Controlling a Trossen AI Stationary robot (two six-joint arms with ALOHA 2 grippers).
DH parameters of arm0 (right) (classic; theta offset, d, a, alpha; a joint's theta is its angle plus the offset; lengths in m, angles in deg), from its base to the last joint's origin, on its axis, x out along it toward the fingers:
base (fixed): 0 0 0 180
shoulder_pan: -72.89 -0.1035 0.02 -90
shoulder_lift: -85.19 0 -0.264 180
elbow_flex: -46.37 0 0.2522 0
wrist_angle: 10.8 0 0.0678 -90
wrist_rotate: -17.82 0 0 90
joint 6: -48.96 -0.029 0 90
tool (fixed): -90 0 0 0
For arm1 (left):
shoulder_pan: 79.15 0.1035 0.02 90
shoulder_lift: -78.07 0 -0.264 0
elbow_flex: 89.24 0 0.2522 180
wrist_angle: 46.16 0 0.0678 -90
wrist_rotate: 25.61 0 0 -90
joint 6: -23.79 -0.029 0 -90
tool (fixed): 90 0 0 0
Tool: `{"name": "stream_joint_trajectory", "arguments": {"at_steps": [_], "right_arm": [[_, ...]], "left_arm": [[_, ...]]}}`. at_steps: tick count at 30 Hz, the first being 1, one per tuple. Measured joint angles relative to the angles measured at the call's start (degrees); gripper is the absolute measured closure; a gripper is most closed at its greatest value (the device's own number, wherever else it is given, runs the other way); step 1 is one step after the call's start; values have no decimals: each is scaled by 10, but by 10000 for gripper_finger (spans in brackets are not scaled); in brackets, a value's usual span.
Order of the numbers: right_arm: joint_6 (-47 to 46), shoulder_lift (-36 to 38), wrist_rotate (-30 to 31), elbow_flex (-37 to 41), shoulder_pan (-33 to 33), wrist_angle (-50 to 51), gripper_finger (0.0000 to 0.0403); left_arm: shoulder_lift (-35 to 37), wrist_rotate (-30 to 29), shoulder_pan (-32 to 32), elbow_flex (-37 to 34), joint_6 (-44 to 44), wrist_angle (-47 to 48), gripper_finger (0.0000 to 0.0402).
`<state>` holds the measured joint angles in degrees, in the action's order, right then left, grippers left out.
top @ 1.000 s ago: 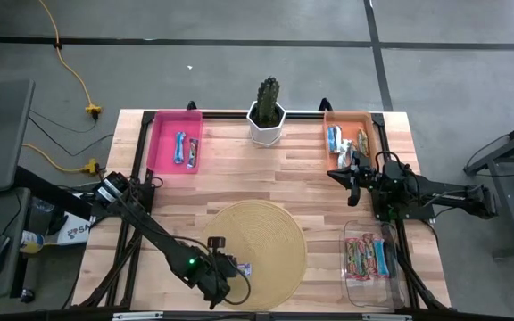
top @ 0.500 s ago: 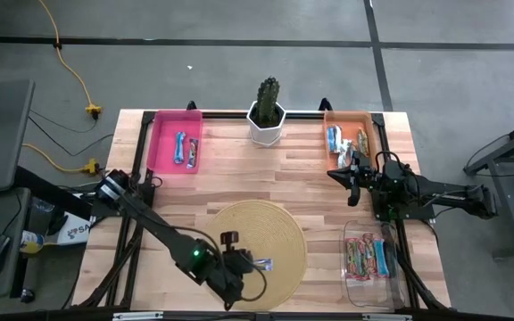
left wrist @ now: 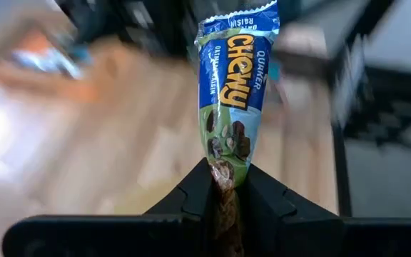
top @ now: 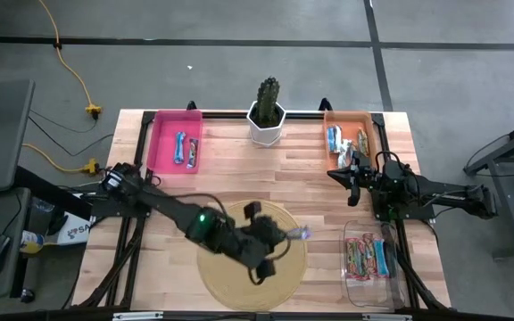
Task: Pick and place Granola Bars by type
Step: Put the blue granola bar into the red bin
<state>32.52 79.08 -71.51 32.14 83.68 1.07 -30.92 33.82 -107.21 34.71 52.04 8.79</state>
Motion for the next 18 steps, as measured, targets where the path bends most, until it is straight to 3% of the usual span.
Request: {"name": "stream_joint_trajectory", "arguments": {"at_steps": [8,13,18], "right_arm": [[0,0,0,0,0,0,402],[0,0,0,0,0,0,402],[0,0,0,0,0,0,402]], "left_arm": [[1,-103,41,120,-73,-49,349],[2,-173,68,159,-66,-64,349],[2,-314,84,163,-63,-53,349]]}}
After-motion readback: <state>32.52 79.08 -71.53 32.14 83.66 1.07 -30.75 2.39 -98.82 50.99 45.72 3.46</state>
